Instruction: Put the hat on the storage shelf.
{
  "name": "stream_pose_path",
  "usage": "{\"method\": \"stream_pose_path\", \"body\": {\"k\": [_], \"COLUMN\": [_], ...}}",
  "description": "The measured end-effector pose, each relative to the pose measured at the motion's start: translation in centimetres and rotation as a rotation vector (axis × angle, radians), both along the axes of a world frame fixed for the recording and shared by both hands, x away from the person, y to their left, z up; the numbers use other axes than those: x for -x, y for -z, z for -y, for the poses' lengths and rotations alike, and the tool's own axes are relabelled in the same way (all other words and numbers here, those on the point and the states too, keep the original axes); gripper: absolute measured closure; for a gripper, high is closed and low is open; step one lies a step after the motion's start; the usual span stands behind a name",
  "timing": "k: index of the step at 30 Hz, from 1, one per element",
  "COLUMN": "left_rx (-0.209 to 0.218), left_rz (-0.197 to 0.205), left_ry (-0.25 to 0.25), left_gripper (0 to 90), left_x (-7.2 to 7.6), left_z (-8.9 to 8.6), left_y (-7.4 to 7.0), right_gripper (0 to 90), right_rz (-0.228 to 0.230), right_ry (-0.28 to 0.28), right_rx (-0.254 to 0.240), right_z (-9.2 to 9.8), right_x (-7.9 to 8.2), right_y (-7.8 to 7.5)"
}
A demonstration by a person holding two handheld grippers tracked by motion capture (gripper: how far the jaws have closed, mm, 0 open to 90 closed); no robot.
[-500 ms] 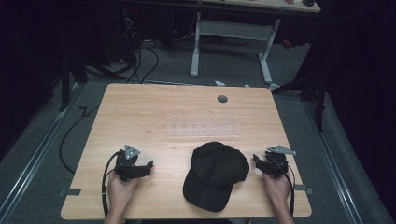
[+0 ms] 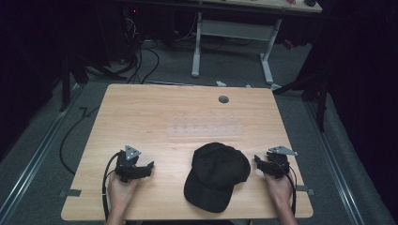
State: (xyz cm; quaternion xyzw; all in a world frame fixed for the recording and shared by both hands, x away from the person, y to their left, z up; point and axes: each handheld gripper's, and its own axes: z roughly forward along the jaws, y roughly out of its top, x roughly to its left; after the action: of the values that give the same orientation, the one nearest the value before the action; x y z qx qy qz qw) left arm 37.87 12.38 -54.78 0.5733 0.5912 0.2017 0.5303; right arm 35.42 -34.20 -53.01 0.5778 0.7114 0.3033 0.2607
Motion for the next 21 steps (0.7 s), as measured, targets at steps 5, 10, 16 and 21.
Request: {"method": "stream_pose_path", "body": {"k": [5,10,16,21], "left_rx": [0.0,0.0,0.0,0.0], "left_rz": [0.0,0.0,0.001,0.001], "left_ry": [-0.001,-0.002,-0.003,-0.005], "left_gripper": [18.7,19.0,19.2,19.3], "left_x": [0.0,0.0,0.0,0.0], "left_z": [0.0,0.0,0.0,0.0], "left_y": [0.0,0.0,0.0,0.0], "right_gripper": [42.7,42.5,40.6,39.0], "right_rz": [-0.008,0.052,0.068,0.075], "right_ry": [-0.018,-0.042,-0.096,-0.137], "right_rx": [-0.03,-0.157,-0.218,-0.241], "right_z": [0.1,0.6,0.0,-1.2], "right_x": [0.2,1.3,2.1,2.5], "right_y": [-0.2,-1.9,-3.4,-4.8]}}
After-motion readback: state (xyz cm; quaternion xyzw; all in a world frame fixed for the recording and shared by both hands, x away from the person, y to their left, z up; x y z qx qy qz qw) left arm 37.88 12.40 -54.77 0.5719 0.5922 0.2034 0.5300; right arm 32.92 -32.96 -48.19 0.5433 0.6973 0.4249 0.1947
